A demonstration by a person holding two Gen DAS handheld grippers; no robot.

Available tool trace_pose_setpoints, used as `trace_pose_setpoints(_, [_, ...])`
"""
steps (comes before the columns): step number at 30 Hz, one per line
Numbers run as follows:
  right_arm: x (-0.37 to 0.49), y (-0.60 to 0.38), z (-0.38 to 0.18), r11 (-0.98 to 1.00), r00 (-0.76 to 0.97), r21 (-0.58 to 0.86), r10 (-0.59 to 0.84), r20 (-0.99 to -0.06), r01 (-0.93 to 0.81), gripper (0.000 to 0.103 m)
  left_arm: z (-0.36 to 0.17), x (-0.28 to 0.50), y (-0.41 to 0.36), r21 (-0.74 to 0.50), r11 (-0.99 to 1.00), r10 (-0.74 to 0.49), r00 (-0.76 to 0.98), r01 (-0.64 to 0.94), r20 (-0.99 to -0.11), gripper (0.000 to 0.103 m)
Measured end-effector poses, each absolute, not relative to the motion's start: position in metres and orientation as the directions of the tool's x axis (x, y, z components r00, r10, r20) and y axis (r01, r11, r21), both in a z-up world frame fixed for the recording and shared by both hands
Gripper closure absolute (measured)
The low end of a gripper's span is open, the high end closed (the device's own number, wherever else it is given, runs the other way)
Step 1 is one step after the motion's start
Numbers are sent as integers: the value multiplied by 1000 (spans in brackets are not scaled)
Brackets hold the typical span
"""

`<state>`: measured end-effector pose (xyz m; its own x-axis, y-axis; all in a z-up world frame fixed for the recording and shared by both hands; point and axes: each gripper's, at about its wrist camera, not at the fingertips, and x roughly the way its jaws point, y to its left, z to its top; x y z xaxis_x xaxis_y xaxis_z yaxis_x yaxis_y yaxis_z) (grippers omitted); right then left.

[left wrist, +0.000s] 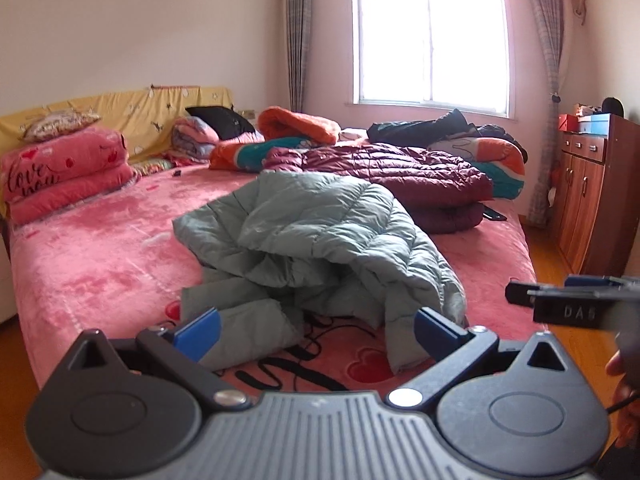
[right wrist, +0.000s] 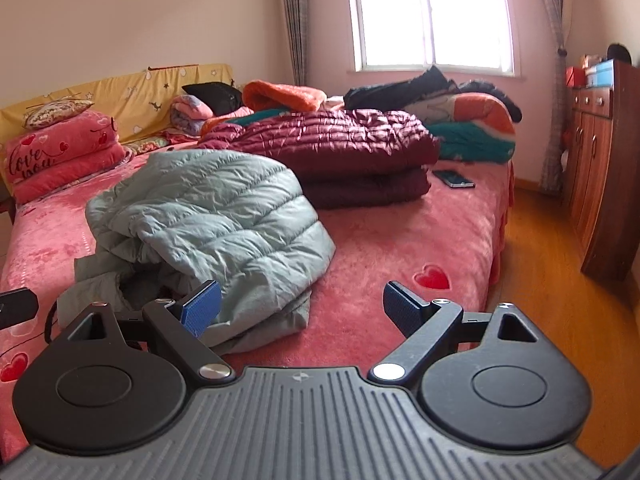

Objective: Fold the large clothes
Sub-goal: 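Grasp the mint jacket's edge with the left gripper and lift it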

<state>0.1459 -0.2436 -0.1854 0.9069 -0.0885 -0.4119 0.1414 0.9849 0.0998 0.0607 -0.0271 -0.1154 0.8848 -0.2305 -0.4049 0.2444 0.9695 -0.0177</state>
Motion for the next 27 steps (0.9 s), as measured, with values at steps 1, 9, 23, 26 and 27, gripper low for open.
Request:
trace_pose_setpoints(1, [149, -245, -187, 986, 905, 94, -89, -417, 141, 0, -116, 67, -27, -50, 969, -242, 876, 243, -416, 3])
trace_pose_setpoints(9, [168, -256, -204, 985, 887, 73, -107, -449, 156, 0, -123, 126, -34, -276, 950, -269, 839, 149, -473, 5])
trace_pose_setpoints(23, [180, -269, -217, 985, 892, 123, -54, -448, 122, 0, -143, 235, -27, -560, 825, -278, 807, -78, -521, 29])
trace_pose_setpoints(26, [184, -275, -219, 980, 893, 151, -53, -447, 133, 0, -148, 249, -25, -593, 799, -283, 804, -104, -522, 32])
trace_pose_setpoints(27, [186, -277, -219, 978, 893, 160, -52, -448, 137, 0, -148, 255, -26, -596, 796, -289, 801, -103, -524, 38])
